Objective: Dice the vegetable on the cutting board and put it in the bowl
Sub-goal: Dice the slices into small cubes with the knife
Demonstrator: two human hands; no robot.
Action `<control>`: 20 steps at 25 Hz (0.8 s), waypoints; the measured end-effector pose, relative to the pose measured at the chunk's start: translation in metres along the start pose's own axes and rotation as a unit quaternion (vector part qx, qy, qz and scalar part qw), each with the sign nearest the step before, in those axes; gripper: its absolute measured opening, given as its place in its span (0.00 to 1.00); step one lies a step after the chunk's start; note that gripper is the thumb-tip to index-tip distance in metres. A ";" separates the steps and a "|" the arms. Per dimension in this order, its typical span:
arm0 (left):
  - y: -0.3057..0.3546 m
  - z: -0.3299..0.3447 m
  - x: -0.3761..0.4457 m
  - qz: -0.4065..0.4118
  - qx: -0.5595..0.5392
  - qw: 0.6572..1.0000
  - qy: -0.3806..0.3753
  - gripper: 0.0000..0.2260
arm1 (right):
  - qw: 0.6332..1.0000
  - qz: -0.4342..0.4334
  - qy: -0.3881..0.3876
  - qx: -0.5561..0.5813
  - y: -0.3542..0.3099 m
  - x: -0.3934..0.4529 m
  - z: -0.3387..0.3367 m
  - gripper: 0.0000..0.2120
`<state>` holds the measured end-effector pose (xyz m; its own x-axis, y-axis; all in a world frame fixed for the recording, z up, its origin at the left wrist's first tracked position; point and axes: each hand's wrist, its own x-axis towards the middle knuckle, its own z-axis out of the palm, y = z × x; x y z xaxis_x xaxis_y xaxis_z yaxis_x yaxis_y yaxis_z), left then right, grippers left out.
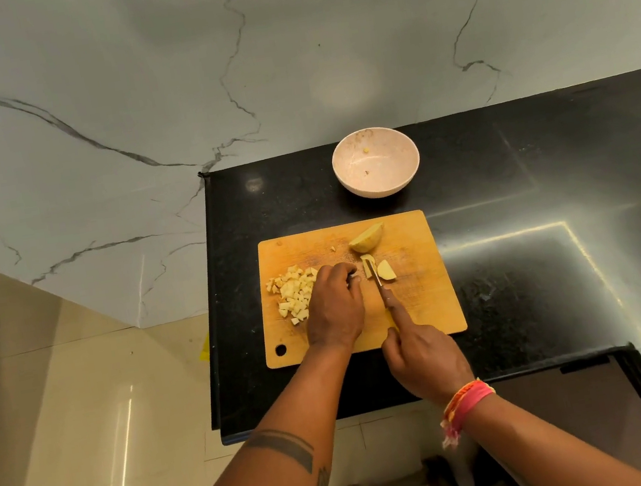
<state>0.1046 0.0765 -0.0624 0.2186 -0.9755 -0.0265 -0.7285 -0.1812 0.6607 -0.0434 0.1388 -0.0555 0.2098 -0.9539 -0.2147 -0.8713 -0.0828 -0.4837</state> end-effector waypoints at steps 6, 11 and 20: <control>0.029 0.026 0.023 -0.070 -0.020 0.997 -0.034 0.16 | 0.999 0.032 0.009 -0.002 0.017 -0.001 -0.010 0.34; 0.029 0.028 0.031 -0.088 -0.005 0.996 -0.019 0.12 | 1.000 0.029 0.012 0.003 0.017 0.002 -0.009 0.34; -0.004 0.013 -0.006 -0.113 -0.084 0.990 -0.014 0.10 | 1.000 0.000 -0.029 0.009 0.013 -0.013 0.007 0.34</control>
<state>0.0977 0.0816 -0.0742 0.3439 -0.9162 -0.2059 -0.5439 -0.3731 0.7516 -0.0538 0.1519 -0.0649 0.2352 -0.9356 -0.2633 -0.8635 -0.0768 -0.4985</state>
